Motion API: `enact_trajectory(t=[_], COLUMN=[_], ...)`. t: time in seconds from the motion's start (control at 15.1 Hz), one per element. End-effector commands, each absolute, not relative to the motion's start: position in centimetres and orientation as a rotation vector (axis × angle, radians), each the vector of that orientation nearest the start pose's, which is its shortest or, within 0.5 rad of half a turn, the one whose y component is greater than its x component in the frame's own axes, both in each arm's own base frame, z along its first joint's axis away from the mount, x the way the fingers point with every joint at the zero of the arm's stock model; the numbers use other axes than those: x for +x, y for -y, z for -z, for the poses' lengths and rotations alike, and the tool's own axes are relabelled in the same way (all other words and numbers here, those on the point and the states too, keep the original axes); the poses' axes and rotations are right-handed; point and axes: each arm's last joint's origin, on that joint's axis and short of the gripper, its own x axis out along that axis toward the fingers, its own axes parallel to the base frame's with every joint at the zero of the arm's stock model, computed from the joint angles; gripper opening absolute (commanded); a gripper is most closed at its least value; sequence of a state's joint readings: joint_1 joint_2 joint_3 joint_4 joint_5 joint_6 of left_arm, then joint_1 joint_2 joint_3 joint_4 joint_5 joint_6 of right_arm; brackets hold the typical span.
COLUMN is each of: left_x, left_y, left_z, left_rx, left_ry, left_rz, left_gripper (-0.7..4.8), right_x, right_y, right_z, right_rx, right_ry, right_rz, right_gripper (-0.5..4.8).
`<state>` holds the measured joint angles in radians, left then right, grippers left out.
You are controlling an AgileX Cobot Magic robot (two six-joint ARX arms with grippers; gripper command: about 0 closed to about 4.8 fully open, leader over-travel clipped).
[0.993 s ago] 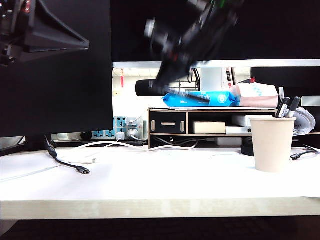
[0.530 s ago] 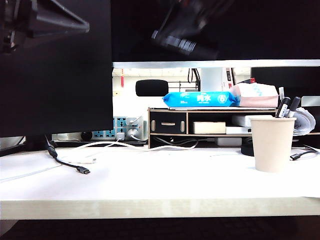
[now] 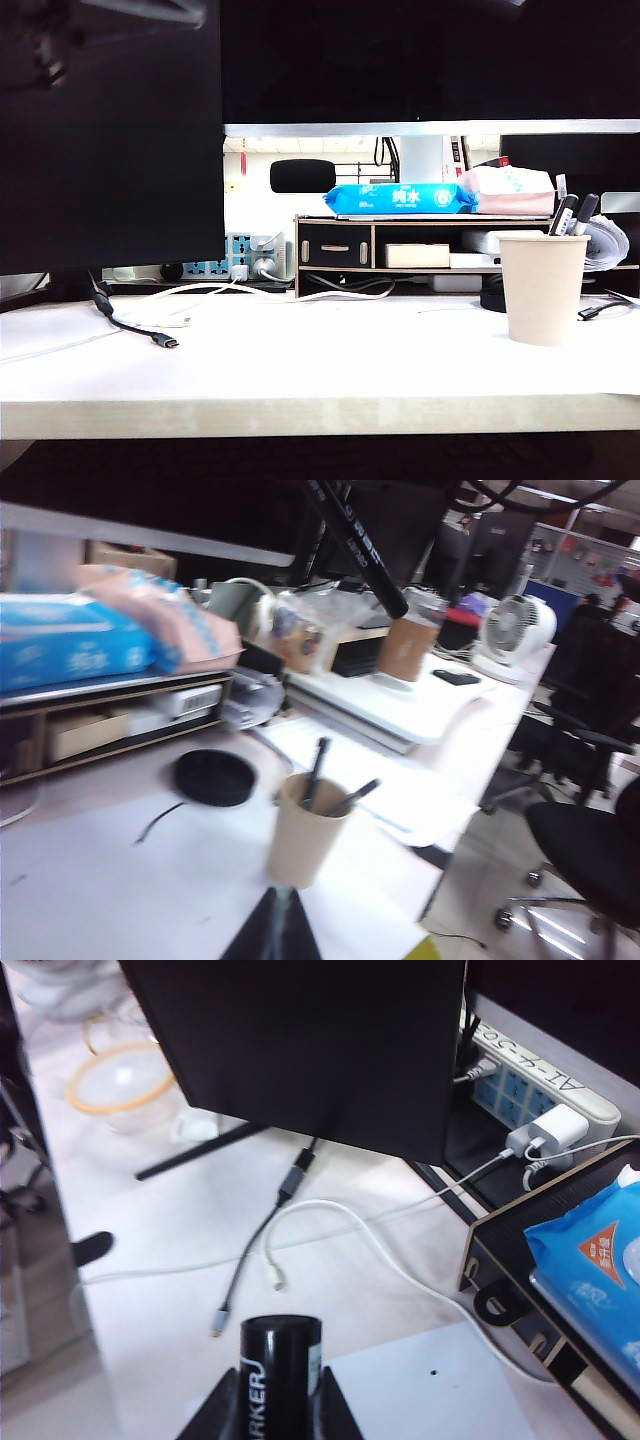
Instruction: Pick up the marker and insert it into the paper cup.
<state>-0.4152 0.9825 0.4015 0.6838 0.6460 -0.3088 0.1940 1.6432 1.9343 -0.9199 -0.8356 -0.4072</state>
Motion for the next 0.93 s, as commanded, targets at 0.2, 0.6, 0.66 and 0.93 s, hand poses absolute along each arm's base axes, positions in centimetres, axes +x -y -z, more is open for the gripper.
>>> enact_trajectory(t=[0.2,0.6,0.66,0.93], left_x=[18.0,18.1,18.1,18.1], left_y=[10.0,10.0,10.1,10.1], left_z=[-26.9,-27.2,-27.1,-27.0], left_rx=[-0.262,-0.253,-0.253,-0.248], left_ry=[0.006,0.008,0.005,0.0], left_rz=[1.093,1.088,1.088,1.086], left_gripper=[-0.05,-0.05,-0.05,-0.05], right_x=[30.5,29.7,29.8,30.8], right_y=[-5.7,-3.3,-3.2,-2.8], right_z=[-44.6,-42.7,-42.2,-38.6], right_rx=[-0.058,-0.004,-0.003,0.044], right_ry=[-0.405,-0.392,-0.396,-0.369], right_rz=[-1.165,-1.161,-1.163,-1.253], right_gripper=[0.48,0.39,0.39,0.4])
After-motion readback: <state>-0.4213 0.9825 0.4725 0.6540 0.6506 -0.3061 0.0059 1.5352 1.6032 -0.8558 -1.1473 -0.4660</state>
